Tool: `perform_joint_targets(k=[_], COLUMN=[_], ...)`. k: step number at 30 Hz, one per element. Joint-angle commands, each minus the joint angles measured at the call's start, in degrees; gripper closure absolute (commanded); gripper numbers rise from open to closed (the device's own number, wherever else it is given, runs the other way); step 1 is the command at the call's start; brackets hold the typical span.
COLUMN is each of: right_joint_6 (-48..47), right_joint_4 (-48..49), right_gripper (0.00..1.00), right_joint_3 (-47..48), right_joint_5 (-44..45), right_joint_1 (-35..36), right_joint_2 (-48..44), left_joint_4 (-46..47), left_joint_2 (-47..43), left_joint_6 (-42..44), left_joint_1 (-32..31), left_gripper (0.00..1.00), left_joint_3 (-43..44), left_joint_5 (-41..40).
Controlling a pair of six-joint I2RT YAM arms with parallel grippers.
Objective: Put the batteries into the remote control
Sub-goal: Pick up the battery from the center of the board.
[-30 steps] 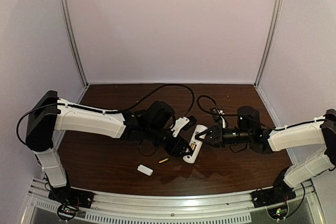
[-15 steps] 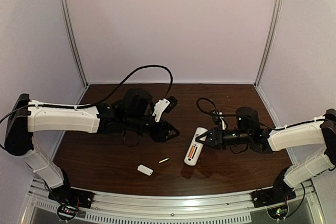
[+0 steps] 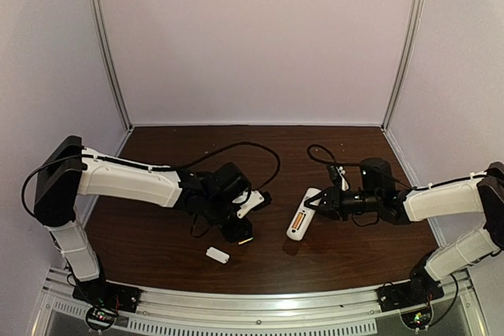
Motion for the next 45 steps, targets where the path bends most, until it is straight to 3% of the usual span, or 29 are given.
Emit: perform_joint_targets(k=[1,13,24,26,29,35,38,45], right_joint_6=[0.1,-0.3,-0.5,-0.4,-0.1,1.8,2.3,3.3], right_joint_4=[-0.3,0.4,0.8,1.1,1.8,4.8,5.4,7.3], right_gripper=[1.00,1.00,1.00,1.00,1.00,1.00,1.00,1.00], right_joint_3=[-0.2,-0.8,-1.3,-1.8,-1.9,-2.6,-2.7,-2.8], right_joint_5=[-0.9,-1.8,-2.2,-2.2,-2.8,-4.4,-4.8,-6.2], right_joint_1=[-0.7,-1.5,-2.4,-2.7,-2.9,-3.5,-3.5,-3.4], right_joint_2=[0.3,0.9,0.6,0.4,0.4,0.6,0.8,0.0], left_joint_4=[-5.2,-9.3,-12.2,-11.9,-8.3,12.9,21.2,27.7], left_joint_2=[3.7,9.6,14.2,14.2,12.6,1.9,-1.2,-2.3], left_joint_6=[3.4,4.9,5.5,3.3,-1.8,-17.5,-27.0,-40.4], left_joint_1=[-0.9,-1.8,-1.9,-1.8,-0.4,1.8,1.9,1.8], left_gripper=[0.68,0.74,0.93,0.99,1.00,1.00,1.00,1.00], left_joint_3=[4.0,8.1,12.4,13.4,13.7,6.7,4.4,3.7], left_joint_5=[-3.0,-4.8,-2.5,-0.7,4.0,17.5,18.6,18.2])
